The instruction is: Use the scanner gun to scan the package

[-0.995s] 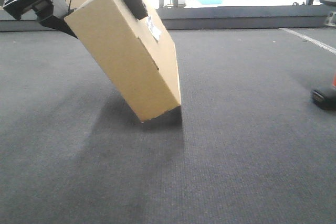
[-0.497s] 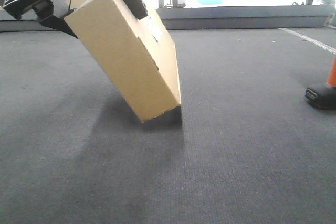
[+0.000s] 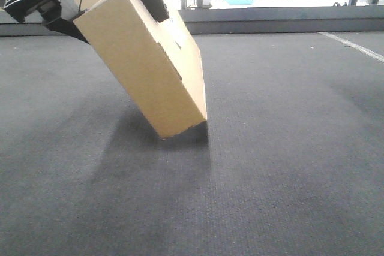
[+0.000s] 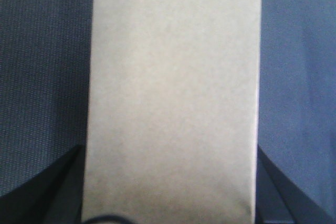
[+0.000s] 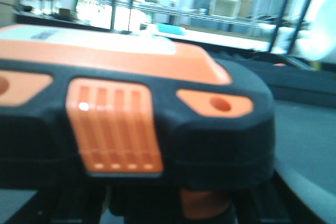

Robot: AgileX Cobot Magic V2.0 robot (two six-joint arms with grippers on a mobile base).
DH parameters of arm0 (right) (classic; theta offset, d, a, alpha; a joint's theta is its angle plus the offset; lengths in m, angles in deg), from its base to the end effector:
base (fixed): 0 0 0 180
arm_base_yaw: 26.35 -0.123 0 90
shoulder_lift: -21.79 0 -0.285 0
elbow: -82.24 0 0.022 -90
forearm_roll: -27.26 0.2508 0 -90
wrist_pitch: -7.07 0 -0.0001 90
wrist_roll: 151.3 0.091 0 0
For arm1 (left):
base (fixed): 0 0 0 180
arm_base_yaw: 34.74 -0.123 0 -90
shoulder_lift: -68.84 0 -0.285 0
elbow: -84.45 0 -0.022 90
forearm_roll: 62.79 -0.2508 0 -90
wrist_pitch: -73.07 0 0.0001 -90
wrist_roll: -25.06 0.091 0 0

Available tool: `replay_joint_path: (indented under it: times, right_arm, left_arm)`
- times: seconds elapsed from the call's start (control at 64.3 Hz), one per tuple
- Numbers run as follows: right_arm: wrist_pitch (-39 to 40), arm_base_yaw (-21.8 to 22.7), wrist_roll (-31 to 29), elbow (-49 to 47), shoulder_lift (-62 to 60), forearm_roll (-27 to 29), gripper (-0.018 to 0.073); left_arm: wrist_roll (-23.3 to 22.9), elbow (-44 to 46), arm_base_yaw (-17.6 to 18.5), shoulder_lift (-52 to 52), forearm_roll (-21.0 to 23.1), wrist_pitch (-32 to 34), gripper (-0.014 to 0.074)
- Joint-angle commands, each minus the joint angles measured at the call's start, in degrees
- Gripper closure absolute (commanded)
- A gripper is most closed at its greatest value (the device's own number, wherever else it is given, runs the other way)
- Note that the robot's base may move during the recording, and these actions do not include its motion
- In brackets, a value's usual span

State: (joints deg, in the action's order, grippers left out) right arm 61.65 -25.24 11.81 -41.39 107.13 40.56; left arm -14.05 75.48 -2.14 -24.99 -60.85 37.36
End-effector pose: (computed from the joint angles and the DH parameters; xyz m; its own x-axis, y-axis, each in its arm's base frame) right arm 0.2385 -0.0217 0.2271 0.0041 -0.1553 -0.9879 0.2096 0.9661 -0.1510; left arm 0.2759 -0.1786 0.3051 -0.8368 -0.2385 -0.4929 0.0055 0.8964 -0.4432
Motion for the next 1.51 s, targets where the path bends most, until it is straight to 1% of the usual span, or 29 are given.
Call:
replay_joint_path:
  times: [0.0,0.109,0.187,0.28,0.497,0.855,0.87,0.948,0.979,1.072,1.181,1.274,1.414,1.461,1.492]
  right_arm:
    - [0.97,-1.32,-8.41,-1.24,-0.94,4.82,0.0720]
    - [0.24,-3.84,-14.14,-1.24,-0.52,8.41,0.0720]
    - [2.45,-5.20,-16.05,-1.33,0.61,10.61,0.0720]
    - [4.73,-5.44,-16.28,-1.33,2.23,12.43,0.0720]
    - [8.04,-5.44,-16.67,-1.33,5.20,12.42,0.0720]
    - [8.73,-5.44,-16.20,-1.33,5.34,12.42,0.0720]
    - [8.65,-5.44,-15.45,-1.33,5.22,12.31,0.0720]
    - [8.76,-5.44,-7.88,-1.33,4.73,11.44,0.0724]
    - [8.76,-5.44,-3.47,-1.33,4.50,10.51,0.0724]
    - [8.87,-5.44,7.55,-1.33,4.47,6.50,0.0724]
    - [8.87,-4.70,16.00,-1.11,4.47,-0.12,0.0724]
    - [9.04,-3.05,20.58,-0.62,4.47,-3.31,0.0724]
    - [13.06,2.17,24.90,1.52,4.47,-4.81,0.0724]
    - [13.46,4.09,26.04,2.01,4.47,-6.95,0.0724]
    - [13.63,5.32,26.73,2.31,4.60,-9.62,0.0724]
  left_arm:
    - [0.04,0.05,0.43,0.13,0.27,1.27,0.0708]
    - [0.04,0.05,0.43,0.13,0.37,1.27,0.0708]
    - [0.04,0.05,0.43,0.13,0.37,1.27,0.0708]
    - [0.04,0.05,0.43,0.13,0.50,1.27,0.0708]
    - [0.04,0.05,0.43,0.13,0.50,1.27,0.0708]
    - [0.04,0.05,0.43,0.13,0.50,1.27,0.0708]
    - [0.04,0.05,0.43,0.13,0.50,1.27,0.0708]
    - [0.04,0.05,0.43,0.13,0.50,1.27,0.0708]
    - [0.04,0.05,0.43,0.13,0.50,1.27,0.0708]
    - [0.04,0.05,0.43,0.13,0.50,1.27,0.0708]
    - [0.04,0.05,0.43,0.13,0.51,1.37,0.0708]
    - [0.04,0.05,0.43,0.13,0.37,1.72,0.0708]
    - [0.04,0.05,0.43,0.13,0.28,2.42,0.0708]
    - [0.04,0.05,0.43,0.13,0.28,2.56,0.0708]
    - [0.04,0.05,0.43,0.13,0.28,2.69,0.0708]
